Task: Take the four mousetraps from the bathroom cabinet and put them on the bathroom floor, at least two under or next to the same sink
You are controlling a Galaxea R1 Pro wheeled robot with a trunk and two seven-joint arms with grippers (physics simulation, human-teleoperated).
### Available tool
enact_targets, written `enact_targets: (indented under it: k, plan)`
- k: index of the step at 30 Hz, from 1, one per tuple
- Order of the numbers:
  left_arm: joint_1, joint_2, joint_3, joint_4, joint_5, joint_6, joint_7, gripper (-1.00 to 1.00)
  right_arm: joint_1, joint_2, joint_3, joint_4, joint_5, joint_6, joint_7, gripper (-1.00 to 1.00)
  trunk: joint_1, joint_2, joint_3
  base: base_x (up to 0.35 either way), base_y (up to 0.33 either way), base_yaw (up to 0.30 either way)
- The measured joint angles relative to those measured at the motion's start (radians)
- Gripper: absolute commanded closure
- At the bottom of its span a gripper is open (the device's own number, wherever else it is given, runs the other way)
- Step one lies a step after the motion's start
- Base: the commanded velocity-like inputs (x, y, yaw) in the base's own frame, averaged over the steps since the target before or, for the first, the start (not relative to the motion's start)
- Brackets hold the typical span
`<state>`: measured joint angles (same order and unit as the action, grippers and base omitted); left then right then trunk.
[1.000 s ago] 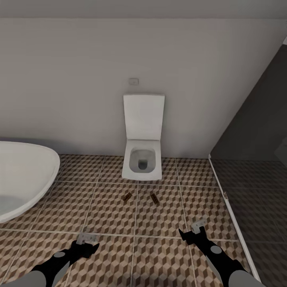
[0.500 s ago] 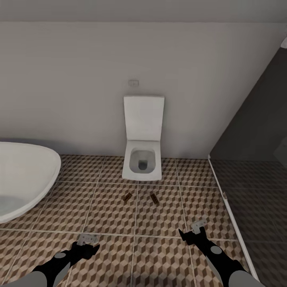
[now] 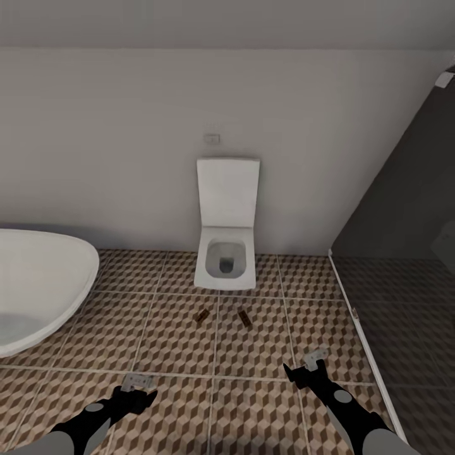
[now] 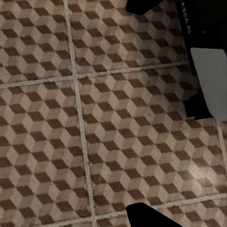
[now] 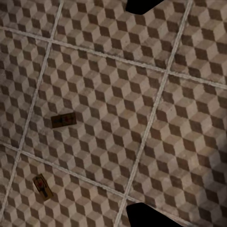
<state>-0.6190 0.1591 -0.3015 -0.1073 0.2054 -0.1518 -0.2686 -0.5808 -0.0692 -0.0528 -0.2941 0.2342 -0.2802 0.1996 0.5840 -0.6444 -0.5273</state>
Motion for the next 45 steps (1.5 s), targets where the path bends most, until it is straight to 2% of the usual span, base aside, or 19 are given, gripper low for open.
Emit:
enact_targets:
  k: [5, 10, 15, 18, 26, 31, 35, 45]
  plan:
    - [0.0, 0.001, 0.0, 0.015, 0.0, 0.0, 0.0, -1.0, 0.012, -0.002, -0.005, 0.001, -0.001, 0.0, 0.0, -1.0, -0.019, 0.035, 0.024, 0.0, 0.0, 0.0]
    - [0.0, 0.002, 0.001, 0.053, -0.001, -0.007, 0.001, -1.0, 0.043, -0.004, -0.025, 0.0, -0.004, 0.0, -0.002, -1.0, -0.038, 0.07, 0.048, 0.0, 0.0, 0.0]
    - [0.0, 0.003, 0.001, 0.117, -0.001, -0.083, 0.003, -1.0, 0.07, -0.006, -0.098, -0.002, -0.005, -0.005, -0.002, -1.0, -0.058, 0.105, 0.072, 0.0, 0.0, 0.0]
    - [0.006, 0.006, 0.001, 0.135, -0.002, -0.117, 0.005, -1.0, 0.091, -0.007, -0.122, -0.001, -0.004, -0.018, -0.002, -1.0, -0.069, 0.126, 0.086, 0.0, 0.0, 0.0]
    - [0.066, 0.008, 0.0, 0.146, 0.007, -0.141, 0.023, -1.0, 0.154, -0.006, -0.136, 0.0, -0.003, -0.047, -0.003, -1.0, -0.1, 0.183, 0.121, 0.0, 0.0, 0.0]
    - [0.114, 0.008, 0.0, 0.147, 0.012, -0.144, 0.086, -1.0, 0.2, -0.005, -0.138, 0.0, -0.003, -0.052, -0.011, -1.0, -0.119, 0.218, 0.141, 0.0, 0.0, 0.0]
    - [0.135, 0.006, 0.0, 0.148, 0.028, -0.156, 0.11, -1.0, 0.212, -0.005, -0.137, 0.004, -0.004, -0.053, -0.055, -1.0, -0.134, 0.246, 0.156, 0.0, 0.0, 0.0]
    - [0.144, 0.004, 0.004, 0.135, 0.12, -0.202, 0.119, -1.0, 0.216, -0.003, -0.137, 0.027, -0.001, -0.053, -0.098, -1.0, -0.135, 0.246, 0.164, 0.0, 0.0, 0.0]
